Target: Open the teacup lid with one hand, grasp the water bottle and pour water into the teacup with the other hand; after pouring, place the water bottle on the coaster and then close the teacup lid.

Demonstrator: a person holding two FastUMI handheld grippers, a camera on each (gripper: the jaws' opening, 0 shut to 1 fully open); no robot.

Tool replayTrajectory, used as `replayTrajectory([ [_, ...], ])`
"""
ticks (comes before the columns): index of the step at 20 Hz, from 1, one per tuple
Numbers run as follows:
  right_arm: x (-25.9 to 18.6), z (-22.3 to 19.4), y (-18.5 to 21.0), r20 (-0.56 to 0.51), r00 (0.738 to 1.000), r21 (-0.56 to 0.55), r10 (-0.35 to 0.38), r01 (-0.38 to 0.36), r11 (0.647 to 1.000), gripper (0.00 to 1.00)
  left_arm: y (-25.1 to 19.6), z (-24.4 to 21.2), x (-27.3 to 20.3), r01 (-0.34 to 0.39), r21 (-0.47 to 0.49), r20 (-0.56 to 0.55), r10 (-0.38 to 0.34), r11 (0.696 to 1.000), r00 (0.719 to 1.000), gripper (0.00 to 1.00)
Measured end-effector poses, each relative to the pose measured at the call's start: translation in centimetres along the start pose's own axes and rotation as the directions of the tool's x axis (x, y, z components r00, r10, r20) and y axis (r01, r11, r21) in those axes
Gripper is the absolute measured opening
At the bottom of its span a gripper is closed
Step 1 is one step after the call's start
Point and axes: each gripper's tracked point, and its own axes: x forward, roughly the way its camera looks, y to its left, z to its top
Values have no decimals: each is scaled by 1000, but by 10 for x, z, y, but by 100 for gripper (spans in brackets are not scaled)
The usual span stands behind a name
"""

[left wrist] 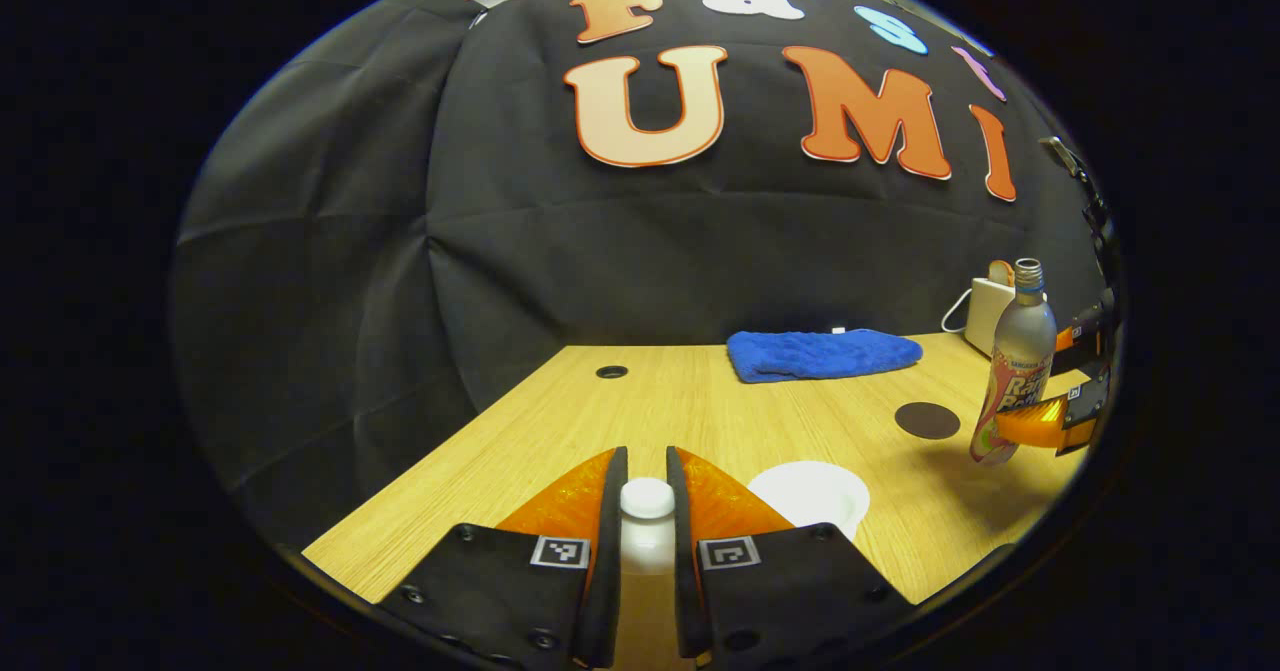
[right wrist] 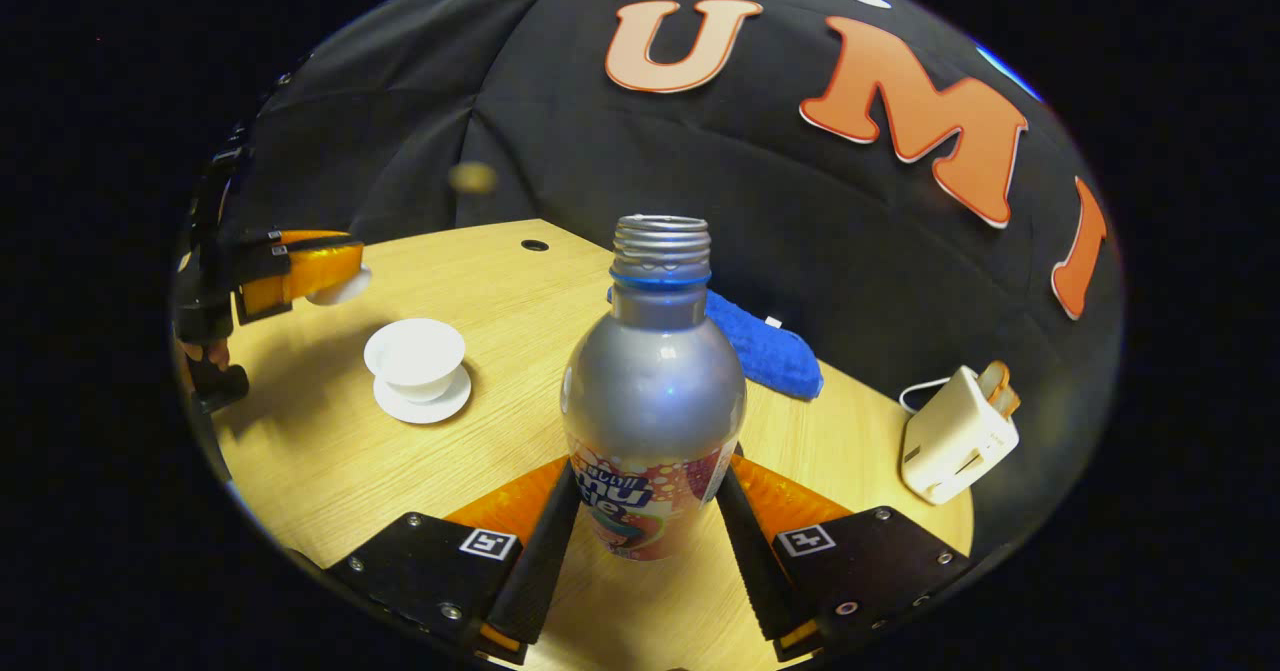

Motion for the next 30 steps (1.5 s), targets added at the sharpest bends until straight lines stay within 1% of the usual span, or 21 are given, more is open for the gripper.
replayTrajectory([
  [1,0,5,-1,-5,1000,-36,-2,1,999,80,6,-1,-3,-8,-8,0,8,1000,1000,23],
  [2,2,11,-2,-10,1000,-78,-3,2,997,80,14,-1,-7,-15,-15,1,16,1000,1000,26],
  [3,3,18,-2,-10,1000,-122,-9,8,992,78,21,-1,-10,-26,-21,3,26,999,1000,26],
  [7,13,36,2,-22,999,-300,-32,24,954,78,44,-3,-18,-50,-30,6,50,998,999,26],
  [10,23,40,14,-57,998,-385,-34,10,923,78,59,-4,-24,-66,-28,8,67,997,998,26],
  [13,28,43,28,-73,996,-470,-47,7,882,78,69,-6,-25,-78,-38,9,79,996,997,26],
  [17,27,44,29,-78,994,-545,-77,22,838,78,78,-9,-32,-83,-49,9,83,995,996,26],
  [19,26,45,27,-69,993,-597,-101,40,801,78,82,-13,-32,-83,-51,6,84,995,996,26],
  [20,26,47,27,-57,991,-627,-118,56,777,78,83,-12,-32,-83,-52,4,83,995,997,26],
  [21,26,48,27,-38,989,-661,-143,83,746,77,84,-14,-31,-83,-55,2,84,995,996,26],
  [22,25,51,26,-11,983,-698,-181,122,706,78,86,-15,-32,-85,-57,1,85,995,996,26],
  [24,19,55,36,20,977,-741,-210,156,653,78,87,-18,-32,-87,-61,-3,87,994,996,26],
  [25,16,57,37,25,977,-751,-213,159,641,77,88,-19,-32,-86,-62,-3,86,994,996,26],
  [26,14,58,38,30,977,-761,-211,159,629,74,90,-19,-32,-89,-61,-4,89,994,996,26],
  [27,15,59,36,37,976,-773,-213,163,613,78,91,-19,-33,-90,-60,-4,90,994,996,26],
  [28,14,62,36,53,974,-790,-220,176,587,82,92,-20,-34,-92,-59,-4,92,994,996,26],
  [29,14,62,35,77,968,-811,-241,201,549,78,92,-21,-33,-91,-60,-3,91,994,996,26],
  [30,12,64,32,109,958,-836,-265,232,498,78,93,-22,-33,-90,-61,-7,90,994,996,26],
])
